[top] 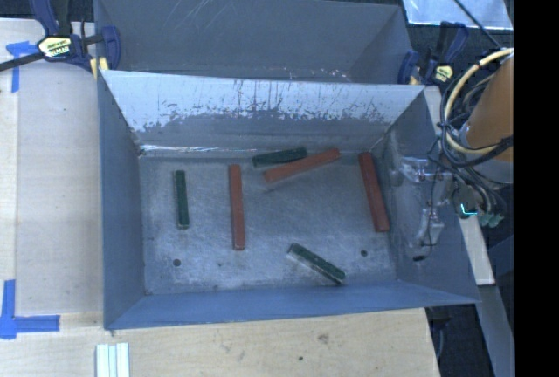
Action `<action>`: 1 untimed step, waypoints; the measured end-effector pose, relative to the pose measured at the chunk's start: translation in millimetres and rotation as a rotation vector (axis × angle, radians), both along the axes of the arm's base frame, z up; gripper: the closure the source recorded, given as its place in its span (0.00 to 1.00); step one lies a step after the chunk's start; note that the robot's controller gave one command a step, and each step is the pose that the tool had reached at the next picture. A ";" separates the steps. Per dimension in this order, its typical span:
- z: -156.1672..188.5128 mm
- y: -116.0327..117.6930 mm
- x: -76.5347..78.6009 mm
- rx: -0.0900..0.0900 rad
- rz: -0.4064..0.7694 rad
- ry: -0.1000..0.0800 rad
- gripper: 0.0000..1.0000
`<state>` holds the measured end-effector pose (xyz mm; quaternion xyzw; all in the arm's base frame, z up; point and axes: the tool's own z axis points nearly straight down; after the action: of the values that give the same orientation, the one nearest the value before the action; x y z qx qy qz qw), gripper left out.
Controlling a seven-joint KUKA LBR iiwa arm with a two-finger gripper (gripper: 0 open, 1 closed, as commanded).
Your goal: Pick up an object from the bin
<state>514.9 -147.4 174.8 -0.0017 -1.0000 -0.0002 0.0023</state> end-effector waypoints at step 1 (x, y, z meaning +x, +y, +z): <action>4.4 0.6 2.0 -0.002 0.003 -0.008 0.00</action>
Offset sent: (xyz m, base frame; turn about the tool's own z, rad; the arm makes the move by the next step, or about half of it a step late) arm -0.0212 0.0019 -0.1048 -0.1967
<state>516.9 -146.8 179.2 0.0000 -1.0000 0.0007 -0.0017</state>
